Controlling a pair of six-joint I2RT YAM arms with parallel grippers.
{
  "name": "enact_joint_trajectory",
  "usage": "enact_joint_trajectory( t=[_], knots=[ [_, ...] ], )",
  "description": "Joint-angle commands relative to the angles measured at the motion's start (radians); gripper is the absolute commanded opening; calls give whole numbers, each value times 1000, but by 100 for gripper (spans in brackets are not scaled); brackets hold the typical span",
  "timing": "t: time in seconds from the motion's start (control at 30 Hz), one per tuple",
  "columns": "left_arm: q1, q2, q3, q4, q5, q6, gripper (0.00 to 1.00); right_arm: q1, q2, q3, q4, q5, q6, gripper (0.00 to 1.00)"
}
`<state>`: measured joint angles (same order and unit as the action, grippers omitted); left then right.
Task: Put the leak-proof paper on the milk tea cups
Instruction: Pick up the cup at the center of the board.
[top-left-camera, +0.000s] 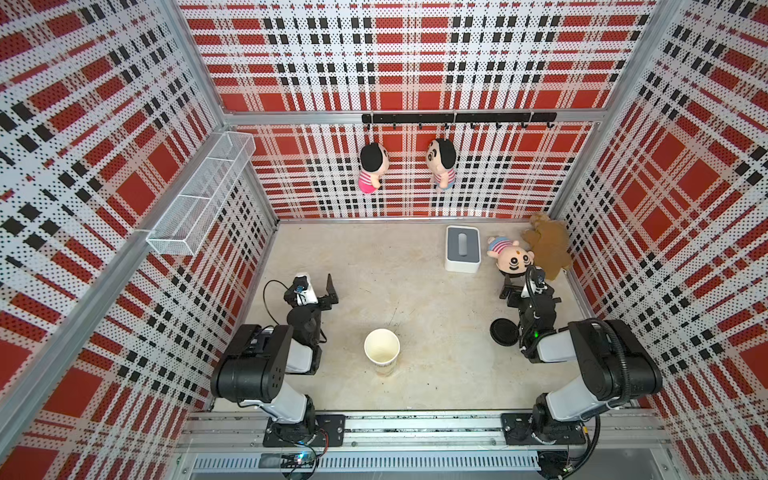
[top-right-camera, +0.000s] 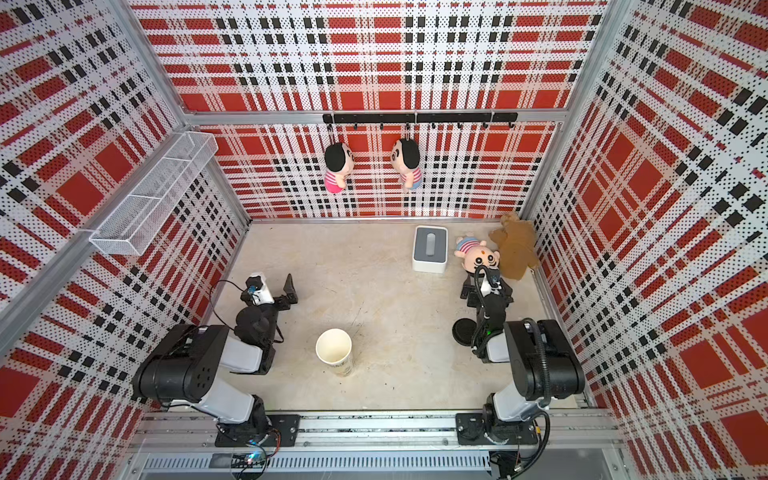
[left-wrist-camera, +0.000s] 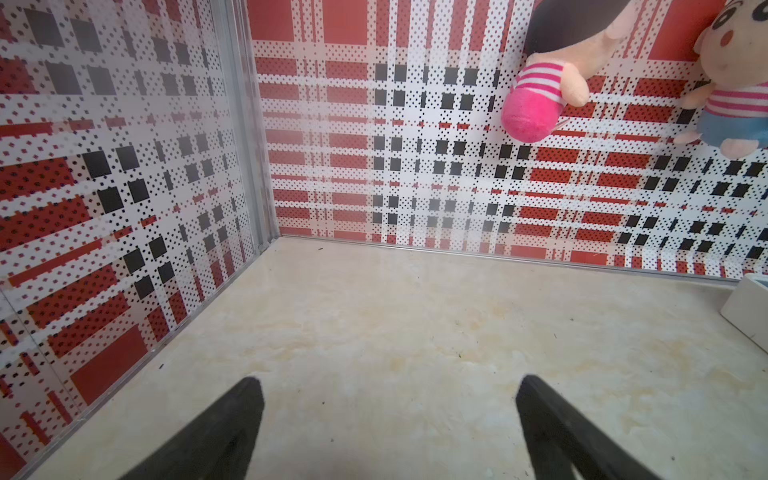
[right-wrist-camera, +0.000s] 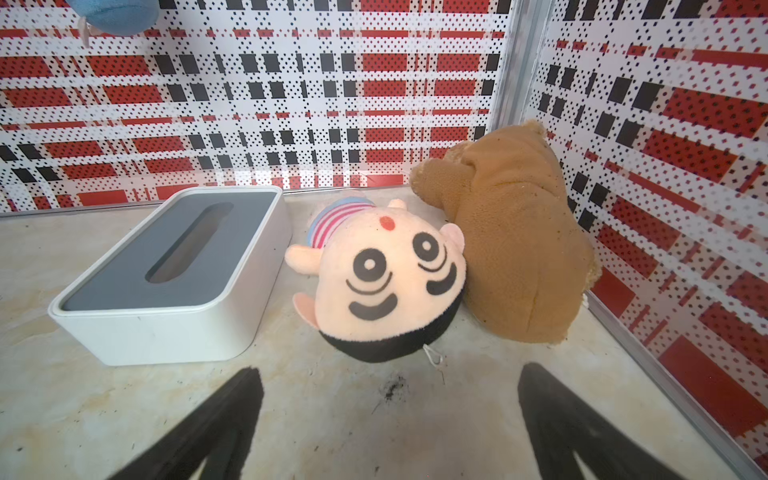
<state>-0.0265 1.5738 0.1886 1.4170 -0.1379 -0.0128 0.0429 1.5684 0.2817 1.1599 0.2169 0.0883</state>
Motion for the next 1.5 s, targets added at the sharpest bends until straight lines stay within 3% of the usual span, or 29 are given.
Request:
enact_joint_trajectory(
  t=[0.0, 0.87, 0.97, 1.07, 1.13, 1.17, 1.2, 1.23, 1.3, 1.37, 1.47],
  knots=[
    [8, 3, 12, 3, 11, 13, 98, 3, 2, 4, 9, -6, -19, 100],
    [6, -6, 8, 8, 3, 11, 98, 3, 1, 3, 9, -7, -19, 100],
    [-15, -102, 4, -63, -91, 7, 98, 4, -40, 18, -51, 8, -12, 100],
    [-57, -252, 12, -186, -227, 5, 98, 8, -159, 74, -248, -6, -27, 100],
    [-82, -365, 15, -266, -336, -111, 98, 10, -237, 106, -350, -39, -4, 100],
    [-80, -431, 23, -334, -374, -219, 98, 9, -284, 123, -414, -5, 101, 100],
    [-58, -500, 51, -468, -332, -304, 98, 8, -324, 138, -513, 69, 254, 100],
    [-23, -550, 92, -599, -247, -349, 98, 0, -351, 156, -592, 63, 344, 100],
    [52, -590, 168, -763, -54, -454, 98, -27, -358, 184, -590, -241, 292, 100],
    [115, -581, 213, -835, 80, -556, 98, 13, -362, 216, -619, -372, 307, 100],
    [228, -552, 228, -861, 312, -692, 98, 202, -389, 211, -597, -442, 216, 100]
  ],
)
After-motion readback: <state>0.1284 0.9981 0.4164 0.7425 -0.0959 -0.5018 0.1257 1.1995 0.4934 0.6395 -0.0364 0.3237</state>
